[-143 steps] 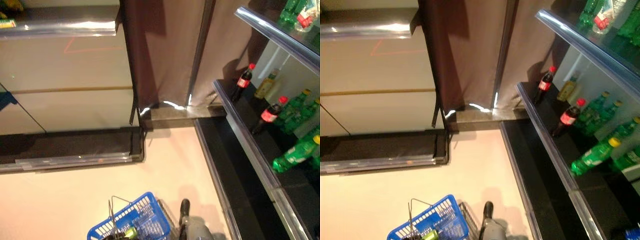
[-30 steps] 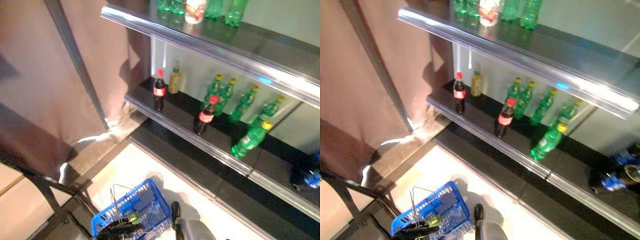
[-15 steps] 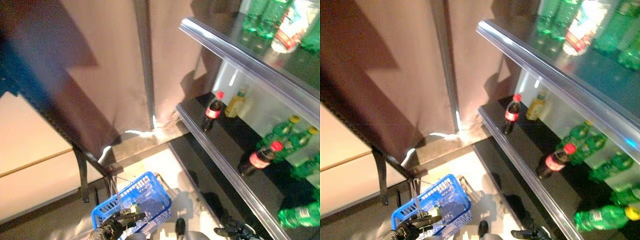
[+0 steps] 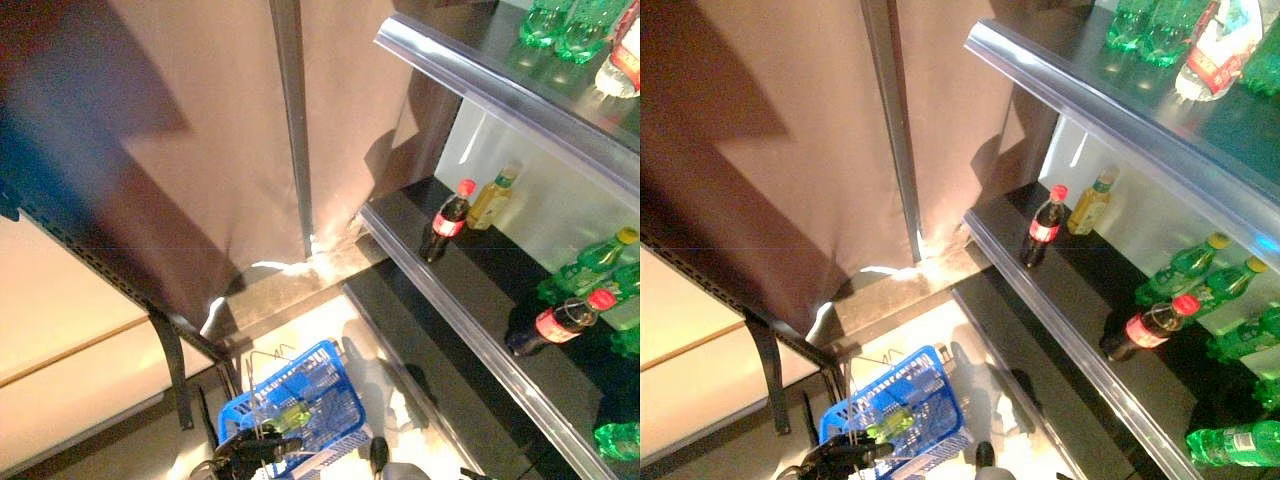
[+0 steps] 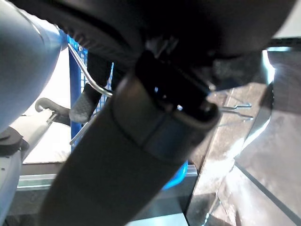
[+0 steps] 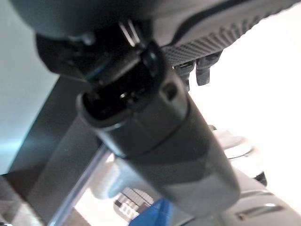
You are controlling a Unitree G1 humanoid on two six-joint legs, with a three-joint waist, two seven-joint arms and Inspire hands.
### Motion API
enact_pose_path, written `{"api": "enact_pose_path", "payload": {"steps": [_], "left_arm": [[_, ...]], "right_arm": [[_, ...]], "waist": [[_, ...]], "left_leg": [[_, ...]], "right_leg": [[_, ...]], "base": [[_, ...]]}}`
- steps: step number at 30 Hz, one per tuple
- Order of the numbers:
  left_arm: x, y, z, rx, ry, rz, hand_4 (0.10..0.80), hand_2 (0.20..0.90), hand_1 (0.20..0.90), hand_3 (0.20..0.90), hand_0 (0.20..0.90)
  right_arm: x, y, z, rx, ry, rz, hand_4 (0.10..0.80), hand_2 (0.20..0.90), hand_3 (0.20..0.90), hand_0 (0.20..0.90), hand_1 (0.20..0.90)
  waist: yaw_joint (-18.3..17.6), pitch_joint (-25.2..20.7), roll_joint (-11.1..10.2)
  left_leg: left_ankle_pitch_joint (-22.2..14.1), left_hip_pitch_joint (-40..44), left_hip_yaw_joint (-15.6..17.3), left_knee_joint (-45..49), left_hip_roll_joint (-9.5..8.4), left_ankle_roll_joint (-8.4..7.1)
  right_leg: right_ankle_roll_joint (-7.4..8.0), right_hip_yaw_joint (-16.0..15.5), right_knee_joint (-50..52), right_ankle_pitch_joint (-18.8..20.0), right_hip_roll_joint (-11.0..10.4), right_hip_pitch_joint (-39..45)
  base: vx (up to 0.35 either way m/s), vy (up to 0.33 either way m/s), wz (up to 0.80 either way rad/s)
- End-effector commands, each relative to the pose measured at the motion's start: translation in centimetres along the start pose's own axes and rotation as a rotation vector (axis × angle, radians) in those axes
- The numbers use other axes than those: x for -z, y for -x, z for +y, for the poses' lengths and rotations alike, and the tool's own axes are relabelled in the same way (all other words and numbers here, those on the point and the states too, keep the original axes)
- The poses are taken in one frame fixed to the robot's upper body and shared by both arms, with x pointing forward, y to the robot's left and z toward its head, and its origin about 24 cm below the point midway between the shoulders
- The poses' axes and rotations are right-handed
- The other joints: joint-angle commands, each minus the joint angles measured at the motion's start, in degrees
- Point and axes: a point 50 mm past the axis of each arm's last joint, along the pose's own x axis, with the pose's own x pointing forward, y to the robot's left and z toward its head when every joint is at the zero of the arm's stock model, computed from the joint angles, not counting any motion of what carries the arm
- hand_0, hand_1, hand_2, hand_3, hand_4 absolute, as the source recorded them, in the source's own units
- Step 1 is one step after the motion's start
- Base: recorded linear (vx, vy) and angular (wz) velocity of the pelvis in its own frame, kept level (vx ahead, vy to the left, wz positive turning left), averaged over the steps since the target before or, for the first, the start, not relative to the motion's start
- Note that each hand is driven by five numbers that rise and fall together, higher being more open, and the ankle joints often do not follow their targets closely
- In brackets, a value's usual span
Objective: Pick up the drink and place into the basket.
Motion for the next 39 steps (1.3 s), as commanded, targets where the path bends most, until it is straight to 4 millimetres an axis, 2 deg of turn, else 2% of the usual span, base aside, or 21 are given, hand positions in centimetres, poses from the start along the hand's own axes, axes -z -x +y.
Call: {"api": "enact_pose_path", "payload": {"steps": [1,3,4,5,7,8,9,11,12,14,16,18,21,22,25,27,28,29,32,39], "left_arm": [[-4.9,0.2,0.7,0.064,-0.071,-0.161,0.1,0.3,0.3,0.2,0.3],[-4.9,0.4,1.3,0.04,-0.065,-0.164,0.1,0.3,0.3,0.2,0.3],[-5.2,0.6,1.8,0.023,-0.059,-0.171,0.1,0.3,0.3,0.2,0.3],[-5.4,0.7,1.9,0.013,-0.056,-0.178,0.1,0.3,0.3,0.2,0.3],[-5.8,0.8,2.2,-0.003,-0.044,-0.193,0.1,0.3,0.3,0.2,0.3],[-6.5,0.9,2.4,-0.015,-0.029,-0.221,0.1,0.3,0.3,0.2,0.3],[-6.6,0.9,2.4,-0.014,-0.027,-0.223,0.1,0.3,0.3,0.2,0.3],[-6.7,0.8,2.2,-0.019,-0.011,-0.236,0.1,0.3,0.3,0.2,0.3],[-6.7,0.7,2.0,-0.018,-0.011,-0.239,0.1,0.3,0.3,0.2,0.3],[-7.1,0.6,2.0,-0.027,0.009,-0.258,0.1,0.3,0.3,0.2,0.3],[-8.0,0.7,2.1,-0.04,0.016,-0.275,0.1,0.3,0.3,0.2,0.3],[-8.8,0.8,2.3,-0.059,0.0,-0.275,0.1,0.3,0.3,0.2,0.3],[-9.0,0.8,2.2,-0.059,0.008,-0.276,0.1,0.3,0.3,0.2,0.3],[-8.8,0.6,1.9,-0.04,0.01,-0.276,0.1,0.3,0.3,0.2,0.3],[-7.4,0.2,1.1,-0.02,-0.001,-0.242,0.1,0.3,0.3,0.2,0.3],[-7.3,0.2,1.1,-0.019,-0.002,-0.24,0.1,0.3,0.3,0.2,0.3],[-6.5,0.0,0.8,-0.026,0.001,-0.226,0.1,0.3,0.3,0.2,0.3],[-6.1,0.0,0.9,-0.041,0.017,-0.218,0.1,0.3,0.3,0.2,0.3],[-5.8,0.1,1.1,-0.056,0.014,-0.209,0.1,0.3,0.3,0.2,0.3],[-4.3,1.2,3.4,-0.137,0.04,-0.177,0.1,0.3,0.3,0.2,0.3]], "right_arm": [[-2.0,-0.1,-1.3,0.043,-0.033,-0.055,0.8,0.9,0.9,0.9,0.9],[-1.6,-0.1,-0.9,0.023,-0.021,-0.059,0.8,0.9,0.9,0.9,0.9],[-1.6,-0.1,-0.6,0.005,-0.008,-0.063,0.8,0.9,0.9,0.9,0.9],[-1.7,-0.1,-0.4,0.0,-0.005,-0.066,0.8,0.9,0.9,0.9,0.9],[-2.2,-0.2,-0.1,-0.013,0.01,-0.076,0.8,0.9,0.9,0.9,0.9],[-3.1,-0.4,0.1,-0.017,0.017,-0.091,0.8,0.9,0.9,0.9,0.9],[-3.2,-0.4,0.1,-0.012,0.011,-0.091,0.8,0.9,0.9,0.9,0.9],[-3.5,-0.5,0.2,-0.006,0.014,-0.095,0.8,0.9,0.9,0.9,0.9],[-3.6,-0.5,0.3,0.0,0.002,-0.098,0.8,0.9,0.9,0.9,0.9],[-4.2,-0.6,0.6,-0.004,0.017,-0.109,0.8,0.9,0.9,0.9,0.9],[-4.9,-0.7,1.0,-0.011,0.021,-0.112,0.8,0.9,0.9,0.9,0.9],[-5.3,-0.8,1.4,-0.03,0.033,-0.096,0.8,0.9,0.9,0.9,0.9],[-5.4,-0.8,1.5,-0.033,0.04,-0.079,0.8,0.9,0.9,0.9,0.9],[-5.4,-0.8,1.3,-0.017,0.021,-0.075,0.8,0.9,0.9,0.9,0.9],[-5.0,-0.7,0.5,0.017,-0.018,-0.062,0.8,0.9,0.9,0.9,0.9],[-5.0,-0.7,0.4,0.018,-0.018,-0.062,0.8,0.9,0.9,0.9,0.9],[-4.5,-0.6,-0.1,0.034,-0.025,-0.055,0.8,0.9,0.9,0.9,0.9],[-4.0,-0.6,-0.5,0.046,-0.034,-0.044,0.8,0.9,0.9,0.9,0.9],[-3.7,-0.5,-0.8,0.049,-0.037,-0.036,0.8,0.9,0.9,0.9,0.9],[-2.3,-0.2,-1.5,0.037,-0.004,-0.009,0.8,0.9,0.9,0.9,0.9]], "waist": [[1.36,0.33,-2.8],[1.03,1.25,-3.66],[1.3,1.85,-4.38],[1.55,2.09,-4.52],[2.07,2.45,-4.55],[3.21,2.39,-3.79],[3.6,2.33,-3.34],[4.37,1.14,-3.07],[5.2,0.43,-3.15],[6.47,-0.66,-3.88],[7.47,-0.58,-4.4],[8.28,-0.14,-4.69],[8.68,-0.06,-4.68],[8.69,-0.18,-4.18],[8.21,-0.94,-2.77],[8.21,-0.96,-2.68],[7.8,-1.39,-1.92],[7.24,-1.47,-1.48],[6.83,-1.49,-1.21],[5.86,-2.52,-0.41]], "left_leg": [[-4.17,-4.81,-2.55,7.53,-3.03,1.52],[-5.33,-4.99,-2.29,8.59,-3.73,2.12],[-6.15,-5.61,-1.75,9.7,-3.94,2.27],[-6.48,-5.93,-1.25,10.26,-3.75,2.22],[-6.69,-6.78,0.19,11.08,-2.98,2.15],[-5.68,-9.59,2.57,11.73,-1.2,2.88],[-5.51,-9.99,3.12,11.65,-0.74,3.17],[-4.35,-11.49,4.1,10.58,-0.47,3.74],[-4.07,-12.28,4.21,10.27,-0.44,3.77],[-4.34,-13.56,4.47,10.94,0.05,3.01],[-4.53,-14.62,4.27,12.29,1.39,1.66],[-4.07,-15.31,3.26,13.34,3.44,-0.12],[-2.93,-14.64,1.92,12.63,4.77,-1.65],[-1.95,-13.58,2.08,10.88,5.56,-2.45],[0.53,-11.46,4.3,6.15,6.64,-3.37],[0.75,-11.24,4.4,5.72,6.64,-3.44],[1.6,-10.23,4.71,3.97,6.1,-3.78],[1.36,-9.32,4.51,3.83,5.55,-3.85],[1.09,-8.61,4.48,3.86,5.34,-3.96],[0.4,-5.11,5.47,2.48,5.32,-4.14]], "right_leg": [[4.73,2.05,6.75,-2.26,-2.44,-3.17],[6.14,3.08,5.54,0.58,-3.06,-4.58],[7.19,1.8,4.9,2.49,-3.97,-6.19],[7.44,0.82,5.19,2.88,-4.52,-6.75],[7.43,-0.77,6.41,3.02,-5.61,-7.52],[6.36,-1.74,9.96,0.78,-7.04,-7.1],[6.07,-1.98,11.24,0.0,-7.36,-6.75],[5.87,-2.93,12.28,1.01,-8.86,-6.27],[5.94,-3.73,11.85,2.07,-10.32,-5.24],[6.45,-5.55,8.49,3.75,-12.77,-3.23],[7.01,-7.63,6.25,4.12,-13.69,-2.98],[7.92,-8.62,4.13,2.09,-12.5,-1.84],[8.08,-8.39,2.86,1.03,-11.34,-1.11],[8.23,-8.66,2.22,0.42,-10.83,-0.7],[8.34,-9.98,1.23,-0.32,-10.62,0.73],[8.35,-10.05,1.16,-0.36,-10.61,0.86],[8.26,-10.48,0.89,-0.83,-10.64,1.41],[8.02,-10.36,1.23,-1.12,-10.96,1.27],[7.84,-10.27,1.61,-1.3,-11.28,1.13],[7.42,-10.07,2.01,-2.33,-11.71,2.49]], "base": [[0.037,0.101,-0.49],[-0.049,0.01,-0.5],[-0.136,-0.049,-0.5],[-0.196,-0.077,-0.57],[-0.296,-0.064,-0.9],[-0.432,-0.058,-1.11],[-0.505,-0.07,-1.23],[-0.294,-0.103,-0.96],[-0.261,-0.186,-0.71],[-0.276,-0.306,-0.61],[-0.189,-0.381,-0.71],[-0.061,-0.43,-1.1],[-0.015,-0.245,-0.8],[-0.015,-0.063,-0.64],[-0.014,0.017,-0.24],[-0.005,0.056,-0.01],[0.016,0.15,-0.04],[0.02,0.158,-0.03],[0.031,0.072,0.01],[0.082,0.055,0.0]]}}
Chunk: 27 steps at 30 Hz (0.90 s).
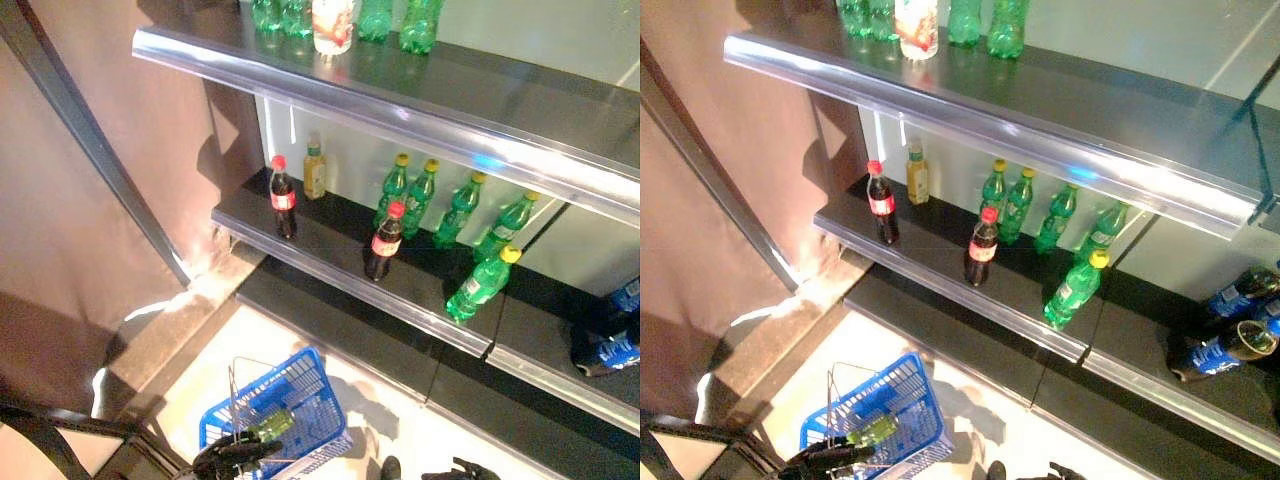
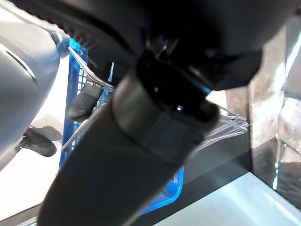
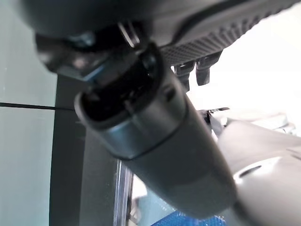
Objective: Pick up the drink and place into the basket.
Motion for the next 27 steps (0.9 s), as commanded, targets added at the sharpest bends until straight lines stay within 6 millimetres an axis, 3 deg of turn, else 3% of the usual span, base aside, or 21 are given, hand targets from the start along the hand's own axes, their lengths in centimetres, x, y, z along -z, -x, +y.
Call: {"api": "enact_pose_path", "payload": {"steps": [1,6,9,12,13,16,18,21,27], "left_arm": [[-5.2,0.2,1.0,0.003,0.006,-0.206,0.1,0.3,0.3,0.2,0.3],[-4.9,0.3,1.4,-0.002,0.001,-0.204,0.1,0.3,0.3,0.2,0.3],[-5.3,0.4,1.5,-0.001,-0.016,-0.217,0.1,0.3,0.3,0.2,0.3],[-8.4,0.0,0.0,0.042,-0.034,-0.306,0.1,0.3,0.3,0.2,0.3],[-11.2,-0.3,-1.6,0.076,-0.045,-0.386,0.1,0.3,0.3,0.2,0.3],[-13.9,-0.4,-3.6,0.117,-0.05,-0.468,0.1,0.3,0.3,0.2,0.3],[-14.7,-0.3,-4.2,0.132,-0.052,-0.493,0.1,0.3,0.3,0.2,0.3],[-16.6,0.0,-5.2,0.155,-0.039,-0.545,0.1,0.3,0.3,0.2,0.3],[-16.5,0.1,-4.7,0.154,-0.009,-0.557,0.1,0.3,0.3,0.2,0.3]], "right_arm": [[-1.8,0.1,-2.1,0.044,0.024,-0.055,0.8,0.9,0.9,0.9,0.9],[-1.2,0.2,-2.4,0.043,0.041,-0.032,0.8,0.9,0.9,0.9,0.9],[-0.8,0.3,-2.7,0.038,0.069,-0.007,0.8,0.9,0.9,0.9,0.9],[-4.0,0.1,-2.3,0.033,0.08,-0.093,0.8,0.9,0.9,0.9,0.9],[-7.4,0.1,-1.8,0.03,0.098,-0.177,0.8,0.9,0.9,0.9,0.9],[-11.2,0.4,-1.1,0.031,0.122,-0.267,0.8,0.9,0.9,0.9,0.9],[-12.1,0.6,-1.0,0.035,0.124,-0.295,0.8,0.9,0.9,0.9,0.9],[-14.3,1.2,-1.7,0.058,0.121,-0.375,0.8,0.9,0.9,0.9,0.9],[-16.6,2.3,-1.7,0.025,0.1,-0.553,0.8,0.9,0.9,0.9,0.9]], "waist": [[0.88,0.7,-0.92],[0.81,0.79,-0.84],[0.68,2.54,-0.93],[0.59,6.56,-0.82],[0.36,10.21,-1.0],[0.11,14.61,-1.24],[0.05,16.22,-1.39],[-0.33,19.81,-1.76],[-0.05,20.55,-1.36]], "left_leg": [[0.11,-4.84,0.37,2.73,-0.2,0.96],[-0.14,-4.15,0.27,2.95,0.16,0.8],[0.15,-4.71,0.56,3.22,1.29,0.35],[1.2,-9.55,0.49,3.41,2.09,0.37],[2.65,-14.13,0.62,3.01,2.32,0.4],[3.81,-21.89,0.02,6.12,2.43,0.44],[3.72,-25.45,-0.98,9.38,2.4,0.43],[-0.42,-36.26,-5.76,24.93,1.79,0.65],[-5.53,-41.17,-8.04,34.0,2.03,1.42]], "right_leg": [[2.68,-4.47,3.24,-3.71,-5.18,1.92],[2.6,-4.4,3.81,-4.0,-5.13,1.95],[2.64,-4.2,3.96,-3.93,-4.88,0.97],[2.56,-3.6,4.22,-2.58,-4.63,-4.78],[2.4,-3.72,4.07,-0.62,-4.12,-10.07],[1.78,-3.48,7.09,0.65,-4.12,-18.34],[1.46,-3.07,9.88,0.51,-4.43,-21.62],[0.51,0.05,23.28,-3.35,-5.48,-31.81],[-0.16,2.61,34.64,-8.38,-6.46,-37.87]], "base": [[0.0,0.0,0.0],[0.042,0.008,0.0],[0.069,-0.011,0.0],[-0.409,-0.05,-0.02],[-0.56,-0.047,-0.2],[-0.411,-0.013,-0.31],[-0.235,-0.005,-0.04],[-0.281,0.01,-0.12],[-0.059,-0.004,-0.14]]}}
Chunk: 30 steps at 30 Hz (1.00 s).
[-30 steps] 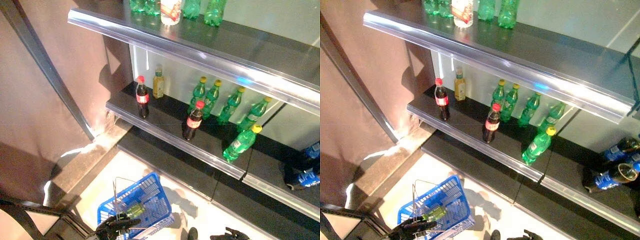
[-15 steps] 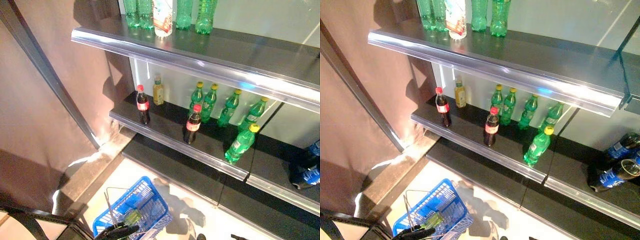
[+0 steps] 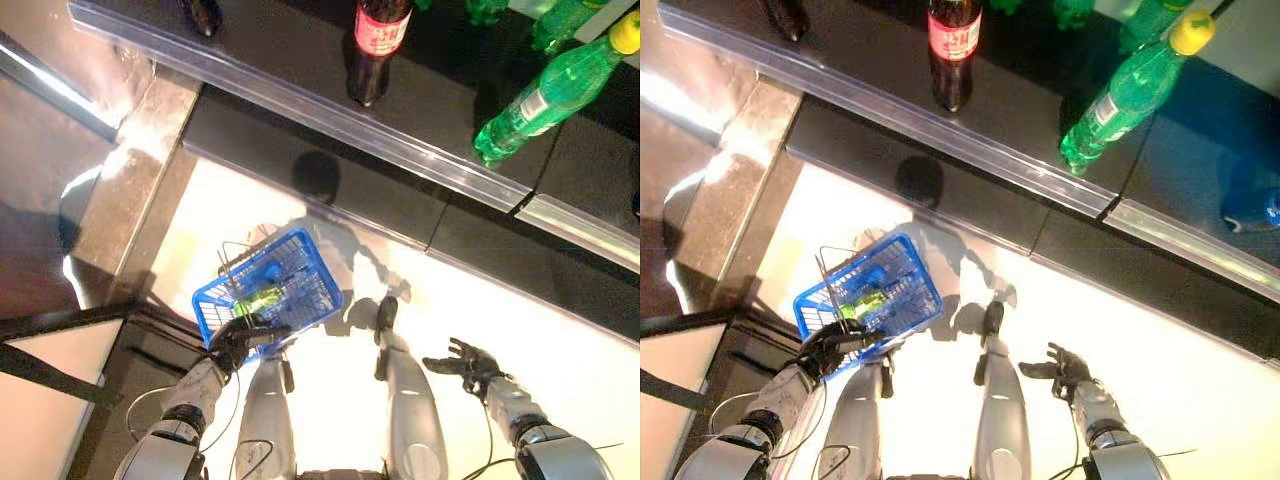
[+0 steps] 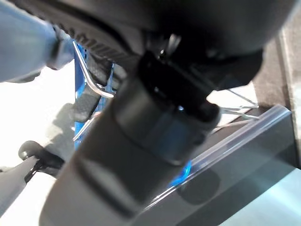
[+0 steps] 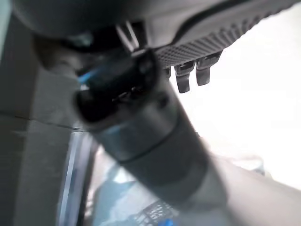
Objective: Pick up the drink and place into the basket.
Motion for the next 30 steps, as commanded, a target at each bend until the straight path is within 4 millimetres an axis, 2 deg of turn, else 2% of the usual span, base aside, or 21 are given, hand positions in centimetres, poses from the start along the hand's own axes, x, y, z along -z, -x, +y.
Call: {"api": "enact_pose_path", "payload": {"steps": [1,3,6,8,10,11,16,19,20,23,24,25,30], "left_arm": [[0.6,1.5,2.1,-0.009,0.062,-0.069,0.1,0.3,0.3,0.2,0.3],[0.7,1.5,2.1,-0.004,0.062,-0.07,0.1,0.3,0.3,0.2,0.3],[1.1,1.8,2.0,-0.002,0.064,-0.065,0.1,0.3,0.3,0.2,0.3],[1.5,2.0,1.9,0.002,0.062,-0.064,0.1,0.3,0.3,0.2,0.3],[1.6,2.1,1.8,0.004,0.062,-0.066,0.1,0.3,0.3,0.2,0.3],[1.8,2.4,1.8,0.005,0.063,-0.067,0.1,0.3,0.3,0.2,0.3],[2.1,2.6,1.9,0.008,0.07,-0.066,0.1,0.3,0.3,0.2,0.3],[2.1,2.5,1.9,0.013,0.068,-0.061,0.1,0.3,0.3,0.2,0.3],[2.1,2.5,1.9,0.013,0.068,-0.061,0.1,0.3,0.3,0.2,0.3],[2.1,2.4,1.8,0.023,0.052,-0.05,0.1,0.3,0.3,0.2,0.3],[2.1,2.4,1.8,0.023,0.052,-0.05,0.1,0.3,0.3,0.2,0.3],[2.3,2.4,1.9,0.014,0.056,-0.043,0.1,0.3,0.3,0.2,0.3],[2.9,2.6,2.5,-0.019,0.067,-0.014,0.1,0.3,0.3,0.2,0.3]], "right_arm": [[0.8,0.8,-1.6,0.02,-0.013,-0.091,0.8,0.9,0.9,0.9,0.9],[-0.2,0.8,-1.4,0.013,-0.019,-0.145,0.8,0.9,0.9,0.9,0.9],[-5.4,1.0,0.5,-0.063,-0.029,-0.406,0.8,0.9,0.9,0.9,0.9],[-9.5,2.3,2.3,-0.128,0.002,-0.603,0.8,0.9,0.9,0.9,0.9],[-11.5,3.5,3.4,-0.159,0.051,-0.717,0.8,0.9,0.9,0.9,0.9],[-14.0,5.3,4.7,-0.205,0.075,-0.843,0.8,0.9,0.9,0.9,0.9],[-19.4,10.6,6.8,-0.309,0.212,-1.173,0.8,0.9,0.9,0.9,0.9],[-22.2,13.4,7.6,-0.333,0.257,-1.322,0.8,0.9,0.9,0.9,0.9],[-22.2,13.4,7.6,-0.333,0.257,-1.322,0.8,0.9,0.9,0.9,0.9],[-24.6,16.0,7.9,-0.338,0.266,-1.461,0.8,0.9,0.9,0.9,0.9],[-24.6,16.0,7.9,-0.338,0.266,-1.461,0.8,0.9,0.9,0.9,0.9],[-25.9,17.9,8.0,-0.338,0.269,-1.561,0.8,0.9,0.9,0.9,0.9],[-27.9,21.1,7.3,-0.322,0.212,-1.712,0.8,0.9,0.9,0.9,0.9]], "waist": [[1.51,-3.12,0.36],[1.6,-3.16,0.54],[1.71,-3.5,0.82],[1.42,-3.56,0.71],[1.18,-3.55,0.6],[0.95,-3.67,0.47],[0.65,-3.67,0.36],[0.91,-3.34,0.31],[0.91,-3.34,0.31],[1.32,-2.85,0.24],[1.32,-2.85,0.24],[1.6,-2.55,0.26],[2.09,-1.93,0.44]], "left_leg": [[1.53,-7.86,-6.74,4.5,-0.03,1.39],[1.37,-8.19,-6.9,4.87,-0.11,1.46],[0.87,-8.43,-7.26,5.6,-0.46,1.76],[1.1,-8.03,-7.27,5.0,-0.59,1.89],[1.23,-7.94,-7.26,4.72,-0.73,1.98],[1.62,-7.5,-7.28,3.9,-0.91,2.12],[2.5,-6.56,-7.47,2.38,-1.27,2.33],[2.8,-6.29,-7.77,2.0,-1.32,2.44],[2.8,-6.29,-7.77,2.0,-1.32,2.44],[2.98,-6.04,-8.03,1.75,-1.25,2.42],[2.98,-6.04,-8.03,1.75,-1.25,2.42],[3.17,-5.95,-8.12,1.56,-1.15,2.38],[3.42,-5.06,-8.18,1.13,-1.03,2.36]], "right_leg": [[4.25,0.42,10.63,-6.73,-5.34,-2.58],[4.21,0.39,11.29,-6.89,-5.46,-3.0],[3.96,0.47,13.01,-7.38,-5.4,-3.94],[3.9,0.37,12.82,-7.24,-5.23,-3.89],[3.84,0.32,12.77,-7.15,-5.09,-4.04],[3.85,0.1,12.25,-6.9,-5.01,-3.86],[4.01,-0.22,10.84,-6.42,-4.87,-3.08],[3.99,-0.61,10.51,-6.23,-5.08,-2.8],[3.99,-0.61,10.51,-6.23,-5.08,-2.8],[3.95,-1.08,10.22,-6.21,-5.36,-2.35],[3.95,-1.08,10.22,-6.21,-5.36,-2.35],[3.9,-1.43,10.21,-6.23,-5.55,-2.21],[3.98,-2.15,9.81,-6.29,-6.07,-1.11]], "base": [[-0.031,-0.033,0.07],[-0.015,-0.017,0.13],[0.023,-0.031,0.02],[0.022,-0.038,-0.02],[0.0,0.0,0.0],[0.0,0.0,0.0],[0.026,0.004,0.06],[0.009,0.006,0.04],[0.003,0.004,0.06],[0.0,0.003,0.04],[0.0,0.0,0.0],[0.0,0.0,0.0],[0.0,0.0,0.0]]}}
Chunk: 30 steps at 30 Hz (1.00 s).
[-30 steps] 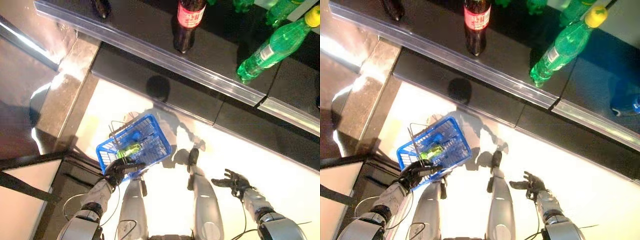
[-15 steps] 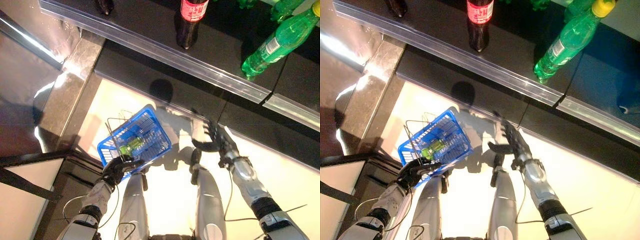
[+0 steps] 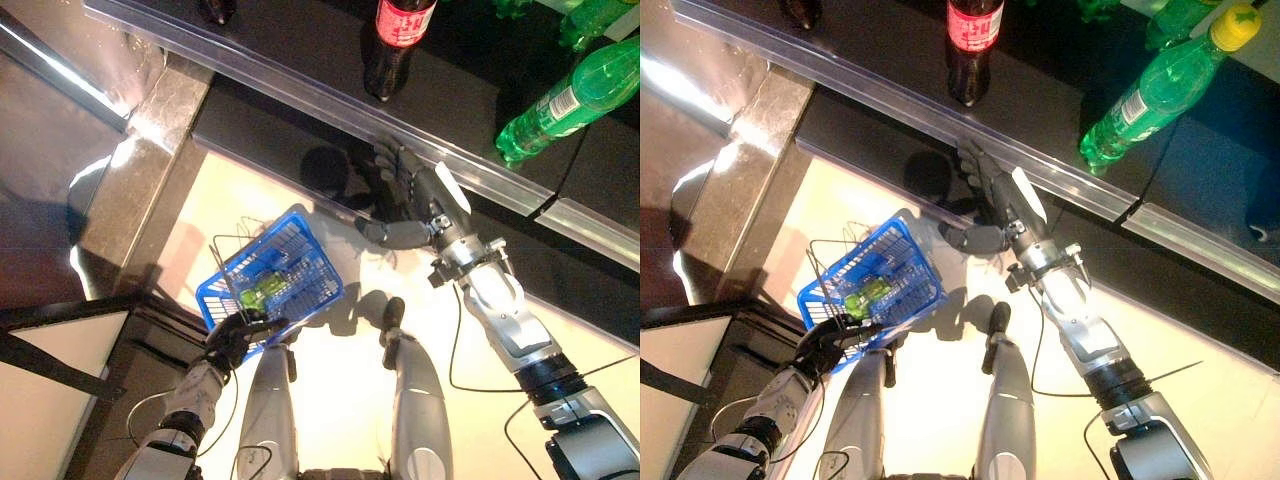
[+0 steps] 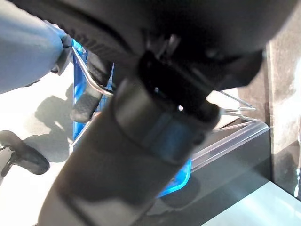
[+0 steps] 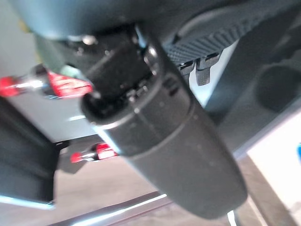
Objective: Pick up the drink and place into the basket.
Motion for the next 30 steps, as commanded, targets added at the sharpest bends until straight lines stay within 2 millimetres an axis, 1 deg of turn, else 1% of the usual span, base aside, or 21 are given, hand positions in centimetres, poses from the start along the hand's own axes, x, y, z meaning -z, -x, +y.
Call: {"api": "enact_pose_path", "payload": {"steps": [1,3,6,12,20,25,30], "left_arm": [[2.8,2.5,2.8,-0.034,-0.014,0.058,0.1,0.3,0.3,0.2,0.3],[3.3,2.8,3.3,-0.063,-0.014,0.08,0.1,0.3,0.3,0.2,0.3],[3.7,3.0,3.6,-0.087,-0.011,0.095,0.1,0.3,0.3,0.2,0.3],[4.3,3.2,3.6,-0.087,0.001,0.107,0.1,0.3,0.3,0.2,0.3],[4.4,2.8,2.5,-0.054,-0.006,0.107,0.1,0.3,0.3,0.2,0.3],[4.4,2.6,1.9,-0.04,-0.017,0.112,0.1,0.3,0.3,0.2,0.3],[4.3,2.4,1.5,-0.029,-0.035,0.124,0.1,0.3,0.3,0.2,0.3]], "right_arm": [[-7.8,-1.2,-1.9,0.079,0.022,-0.397,0.8,0.9,0.9,0.9,0.9],[-9.1,-1.2,-2.5,0.123,0.015,-0.457,0.8,0.9,0.9,0.9,0.9],[-9.9,-1.2,-3.0,0.163,0.012,-0.499,0.8,0.9,0.9,0.9,0.9],[-10.8,-1.2,-4.1,0.264,0.004,-0.546,0.8,0.9,0.9,0.9,0.9],[-10.7,-1.7,-5.6,0.392,0.0,-0.531,0.8,0.9,0.9,0.9,0.9],[-9.9,-2.3,-6.7,0.468,-0.013,-0.493,0.8,0.9,0.9,0.9,0.9],[-9.6,-3.1,-7.7,0.535,-0.032,-0.456,0.8,0.9,0.9,0.9,0.9]], "waist": [[1.34,-2.15,-0.29],[1.5,-2.06,-0.26],[1.51,-1.87,-0.13],[1.59,-1.46,0.71],[1.94,-1.1,1.46],[2.44,-0.9,1.75],[3.02,-0.63,1.81]], "left_leg": [[5.98,-0.82,-3.63,-3.93,0.25,2.86],[6.17,-0.3,-3.6,-4.47,0.3,2.87],[6.38,0.29,-3.57,-5.01,0.27,2.79],[6.76,1.29,-3.36,-5.92,0.12,2.73],[7.24,2.64,-2.84,-7.43,-0.19,2.72],[7.29,3.63,-2.71,-8.09,-0.31,2.82],[7.32,4.38,-2.88,-8.44,-0.56,2.93]], "right_leg": [[4.28,-1.81,1.06,-2.17,-4.58,3.71],[4.3,-2.25,0.56,-2.12,-4.76,4.31],[4.35,-2.48,-0.02,-2.04,-4.8,4.97],[4.44,-2.69,-0.68,-1.83,-5.21,5.75],[4.72,-3.34,-2.23,-1.16,-5.93,7.06],[4.79,-4.1,-2.82,-0.9,-6.41,8.05],[4.7,-4.66,-3.42,-0.73,-6.49,9.04]], "base": [[0.0,0.0,0.0],[0.0,0.0,0.0],[0.0,0.0,0.0],[0.002,0.023,0.0],[0.0,0.012,0.0],[0.009,-0.001,0.06],[0.018,-0.012,0.07]]}}
